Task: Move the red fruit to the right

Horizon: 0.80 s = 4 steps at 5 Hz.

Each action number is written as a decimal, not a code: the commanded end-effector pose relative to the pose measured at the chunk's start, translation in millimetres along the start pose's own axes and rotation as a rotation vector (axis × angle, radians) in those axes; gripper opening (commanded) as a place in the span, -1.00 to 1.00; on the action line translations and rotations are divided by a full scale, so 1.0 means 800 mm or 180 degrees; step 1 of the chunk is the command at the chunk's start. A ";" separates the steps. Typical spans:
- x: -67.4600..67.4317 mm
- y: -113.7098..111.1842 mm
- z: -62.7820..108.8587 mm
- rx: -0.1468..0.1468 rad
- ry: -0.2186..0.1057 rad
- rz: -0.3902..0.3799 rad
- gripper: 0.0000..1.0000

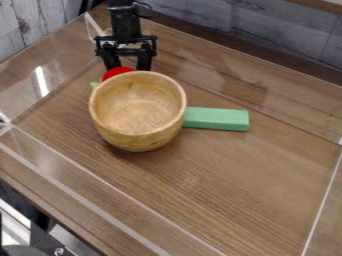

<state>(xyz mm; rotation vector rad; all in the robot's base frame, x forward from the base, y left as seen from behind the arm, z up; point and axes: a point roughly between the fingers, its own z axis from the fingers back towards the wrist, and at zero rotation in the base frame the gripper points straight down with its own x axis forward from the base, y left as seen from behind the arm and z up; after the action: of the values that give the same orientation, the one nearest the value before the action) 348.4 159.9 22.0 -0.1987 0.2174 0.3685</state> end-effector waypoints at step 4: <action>0.015 -0.007 0.009 -0.0024 -0.0002 -0.0005 -1.00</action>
<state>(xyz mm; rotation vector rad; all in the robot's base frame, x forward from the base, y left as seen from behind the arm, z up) 359.8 160.0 16.0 -0.2199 0.2465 0.4010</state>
